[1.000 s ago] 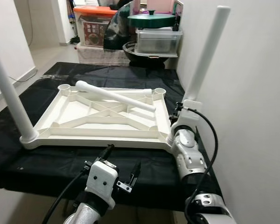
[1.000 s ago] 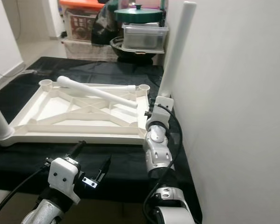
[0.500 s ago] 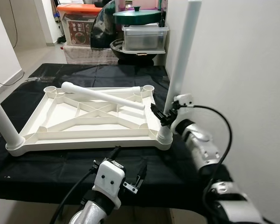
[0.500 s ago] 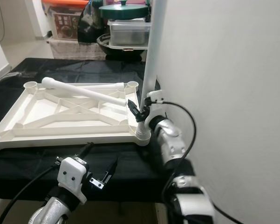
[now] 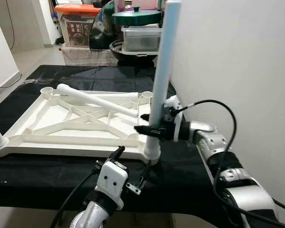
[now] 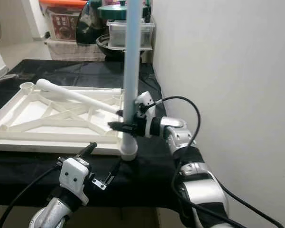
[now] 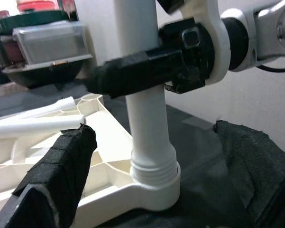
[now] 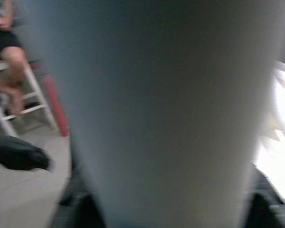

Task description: Building children table

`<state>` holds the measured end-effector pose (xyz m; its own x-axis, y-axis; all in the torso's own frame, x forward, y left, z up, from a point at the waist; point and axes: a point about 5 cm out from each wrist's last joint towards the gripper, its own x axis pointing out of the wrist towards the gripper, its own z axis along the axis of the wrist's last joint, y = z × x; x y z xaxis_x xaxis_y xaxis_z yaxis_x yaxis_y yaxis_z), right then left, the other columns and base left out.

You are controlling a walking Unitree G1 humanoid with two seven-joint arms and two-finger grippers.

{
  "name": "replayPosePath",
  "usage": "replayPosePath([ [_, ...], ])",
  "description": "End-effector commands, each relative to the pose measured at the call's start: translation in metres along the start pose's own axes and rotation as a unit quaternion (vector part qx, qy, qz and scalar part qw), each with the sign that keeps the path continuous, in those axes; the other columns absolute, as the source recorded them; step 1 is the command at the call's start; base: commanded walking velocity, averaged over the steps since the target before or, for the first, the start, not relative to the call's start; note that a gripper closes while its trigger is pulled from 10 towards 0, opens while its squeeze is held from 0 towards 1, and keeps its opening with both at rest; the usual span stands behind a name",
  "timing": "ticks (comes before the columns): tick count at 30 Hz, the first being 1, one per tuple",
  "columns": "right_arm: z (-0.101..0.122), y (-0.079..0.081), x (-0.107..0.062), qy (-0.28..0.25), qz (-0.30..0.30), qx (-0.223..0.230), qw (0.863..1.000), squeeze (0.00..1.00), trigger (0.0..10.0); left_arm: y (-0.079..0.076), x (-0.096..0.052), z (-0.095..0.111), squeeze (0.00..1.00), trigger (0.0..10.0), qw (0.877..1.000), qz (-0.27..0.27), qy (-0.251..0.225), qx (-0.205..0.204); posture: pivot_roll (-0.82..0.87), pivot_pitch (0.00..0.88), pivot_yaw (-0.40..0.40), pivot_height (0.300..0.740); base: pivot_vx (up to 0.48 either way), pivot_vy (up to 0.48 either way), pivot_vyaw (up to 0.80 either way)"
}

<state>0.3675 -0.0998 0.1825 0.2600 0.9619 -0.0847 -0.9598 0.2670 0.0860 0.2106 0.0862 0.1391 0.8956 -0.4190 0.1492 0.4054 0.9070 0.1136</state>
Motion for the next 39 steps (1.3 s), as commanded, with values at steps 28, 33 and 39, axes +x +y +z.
replayPosePath([
  [28,-0.027,-0.010,-0.006,-0.108,-0.702,0.069,0.700,0.00,10.0,0.003,0.007,-0.013,0.00,10.0,1.000,-0.008,0.003,0.004,0.07,0.000,-0.032,0.740,0.000,0.000,0.00],
  [33,-0.017,-0.005,0.009,-0.144,-0.622,0.027,0.769,1.00,10.0,0.003,0.007,-0.013,0.00,10.0,1.000,-0.005,0.003,0.005,0.07,0.000,-0.034,0.740,0.000,0.000,0.00],
  [39,-0.008,-0.013,0.003,-0.150,-0.544,0.003,0.826,0.00,10.0,0.003,0.007,-0.015,0.00,10.0,1.000,-0.002,0.004,0.002,0.06,0.000,-0.037,0.740,0.000,0.000,0.00],
])
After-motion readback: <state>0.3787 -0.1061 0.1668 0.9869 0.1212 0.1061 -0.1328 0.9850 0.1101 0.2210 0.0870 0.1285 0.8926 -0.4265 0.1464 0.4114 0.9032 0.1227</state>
